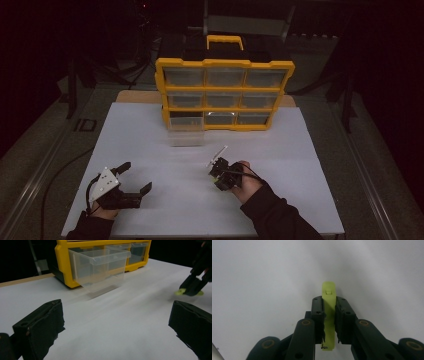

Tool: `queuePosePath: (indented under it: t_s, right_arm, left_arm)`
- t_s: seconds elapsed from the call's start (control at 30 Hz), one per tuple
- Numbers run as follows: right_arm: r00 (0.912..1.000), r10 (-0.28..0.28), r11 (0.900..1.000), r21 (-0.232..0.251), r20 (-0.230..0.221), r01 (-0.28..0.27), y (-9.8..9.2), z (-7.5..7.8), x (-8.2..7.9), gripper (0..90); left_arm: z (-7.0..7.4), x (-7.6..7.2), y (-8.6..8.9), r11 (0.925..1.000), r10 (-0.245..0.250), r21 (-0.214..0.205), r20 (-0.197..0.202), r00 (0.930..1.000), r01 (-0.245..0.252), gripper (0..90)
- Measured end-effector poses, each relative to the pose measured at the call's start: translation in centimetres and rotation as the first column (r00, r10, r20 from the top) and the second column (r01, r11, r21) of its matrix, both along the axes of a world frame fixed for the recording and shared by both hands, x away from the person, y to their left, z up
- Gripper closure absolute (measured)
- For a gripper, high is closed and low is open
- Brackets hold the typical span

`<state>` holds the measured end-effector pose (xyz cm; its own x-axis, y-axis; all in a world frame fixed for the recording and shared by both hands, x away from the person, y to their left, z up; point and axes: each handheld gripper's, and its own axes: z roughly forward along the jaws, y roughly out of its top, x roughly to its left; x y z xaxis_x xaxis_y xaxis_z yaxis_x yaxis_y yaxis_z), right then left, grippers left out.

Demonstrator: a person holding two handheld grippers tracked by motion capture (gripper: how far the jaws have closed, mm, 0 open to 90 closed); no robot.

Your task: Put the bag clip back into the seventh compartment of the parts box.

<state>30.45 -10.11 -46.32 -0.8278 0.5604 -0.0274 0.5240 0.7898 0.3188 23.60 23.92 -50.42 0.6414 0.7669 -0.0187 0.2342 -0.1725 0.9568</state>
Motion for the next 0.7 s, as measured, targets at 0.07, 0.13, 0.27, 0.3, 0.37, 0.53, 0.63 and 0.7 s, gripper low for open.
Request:
queuePosePath:
  t_s: [0.07, 0.13, 0.27, 0.3, 0.37, 0.53, 0.63, 0.7]
  right_arm:
    - [0.9999, 0.002, 1.0000, 0.004, 0.010, -0.002, -0.1, 0.6, 0.1, 78.8]
    - [0.9999, 0.009, 0.9998, 0.016, 0.007, -0.009, -0.2, 1.2, 0.2, 78.8]
    - [0.9993, 0.017, 0.9996, 0.022, 0.032, -0.017, -0.2, 2.7, 0.5, 78.8]
    - [0.9993, 0.022, 0.9994, 0.024, 0.032, -0.023, -0.2, 3.1, 0.6, 78.8]
    - [0.9989, 0.022, 0.9992, 0.032, 0.041, -0.023, -0.2, 3.9, 0.9, 78.8]
    - [0.9981, 0.026, 0.9979, 0.058, 0.057, -0.029, -0.2, 5.8, 1.6, 78.8]
    - [0.9972, 0.027, 0.9977, 0.060, 0.070, -0.031, 0.0, 6.7, 2.1, 78.8]
    - [0.9967, 0.033, 0.9975, 0.061, 0.074, -0.037, 0.1, 7.2, 2.4, 78.8]
  left_arm:
    - [0.0, 0.0, 0.0, 1.0000, 0.000, 0.000, 0.000, 1.0000, 0.000, 0.1]
    - [0.0, 0.0, 0.0, 1.0000, -0.001, -0.001, -0.001, 1.0000, 0.001, 0.1]
    - [0.0, 0.0, 0.0, 1.0000, -0.001, -0.003, -0.002, 1.0000, 0.001, 0.1]
    - [0.0, 0.0, 0.0, 1.0000, -0.001, -0.002, -0.001, 1.0000, 0.001, 0.1]
    - [0.0, 0.0, 0.0, 1.0000, -0.002, -0.002, -0.002, 1.0000, 0.002, 0.1]
    - [0.0, 0.0, 0.0, 1.0000, -0.004, 0.001, -0.002, 1.0000, 0.004, 0.1]
    - [0.0, 0.0, 0.0, 1.0000, -0.003, 0.000, 0.000, 1.0000, 0.003, 0.1]
    - [0.0, 0.0, 0.0, 1.0000, -0.003, -0.001, -0.002, 1.0000, 0.003, 0.1]
